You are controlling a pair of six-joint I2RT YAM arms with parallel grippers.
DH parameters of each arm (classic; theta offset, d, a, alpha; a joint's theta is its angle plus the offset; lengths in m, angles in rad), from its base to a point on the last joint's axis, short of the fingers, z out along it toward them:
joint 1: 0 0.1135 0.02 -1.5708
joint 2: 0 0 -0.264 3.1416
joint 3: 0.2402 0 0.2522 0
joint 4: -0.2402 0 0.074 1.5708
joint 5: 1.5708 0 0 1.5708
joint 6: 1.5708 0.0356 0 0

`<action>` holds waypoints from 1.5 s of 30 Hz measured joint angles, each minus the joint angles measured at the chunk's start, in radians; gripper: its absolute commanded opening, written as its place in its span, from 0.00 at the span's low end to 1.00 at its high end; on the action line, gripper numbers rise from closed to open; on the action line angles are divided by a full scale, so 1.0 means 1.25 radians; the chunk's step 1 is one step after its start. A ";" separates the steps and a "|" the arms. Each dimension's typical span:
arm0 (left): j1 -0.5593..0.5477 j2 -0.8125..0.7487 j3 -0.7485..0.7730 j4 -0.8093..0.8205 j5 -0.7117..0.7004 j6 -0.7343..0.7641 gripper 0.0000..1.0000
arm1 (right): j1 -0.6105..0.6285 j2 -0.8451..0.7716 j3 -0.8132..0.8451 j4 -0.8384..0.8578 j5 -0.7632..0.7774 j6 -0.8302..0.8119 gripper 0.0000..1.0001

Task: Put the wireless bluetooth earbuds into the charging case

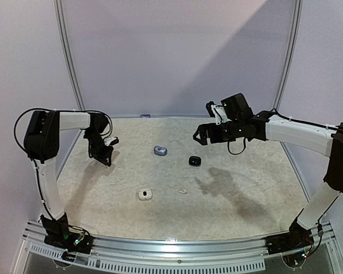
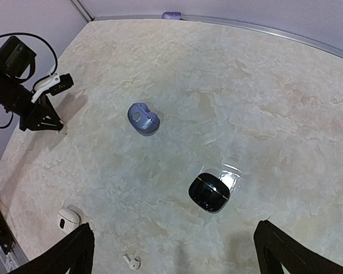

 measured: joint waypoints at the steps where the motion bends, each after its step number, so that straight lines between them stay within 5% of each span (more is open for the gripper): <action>1: -0.031 0.000 0.000 0.002 0.003 0.000 0.07 | 0.000 0.000 0.000 0.000 0.000 0.000 0.99; 13: -0.366 0.114 0.177 -0.010 0.030 -0.005 0.06 | 0.000 -0.001 0.000 -0.006 0.001 -0.001 0.99; 19: -0.447 0.162 0.252 -0.015 0.052 -0.013 0.22 | 0.000 -0.026 -0.023 -0.007 0.006 0.000 0.99; 26: -0.457 0.165 0.262 -0.022 0.092 -0.018 0.55 | 0.000 -0.048 -0.040 -0.006 0.010 0.003 0.99; 37: -0.449 0.126 0.258 -0.063 0.128 0.041 0.74 | 0.000 -0.048 -0.040 0.011 -0.013 -0.026 0.99; 45: -0.356 -0.190 0.157 -0.081 0.183 0.105 0.79 | 0.023 -0.050 -0.040 0.137 -0.151 -0.193 0.99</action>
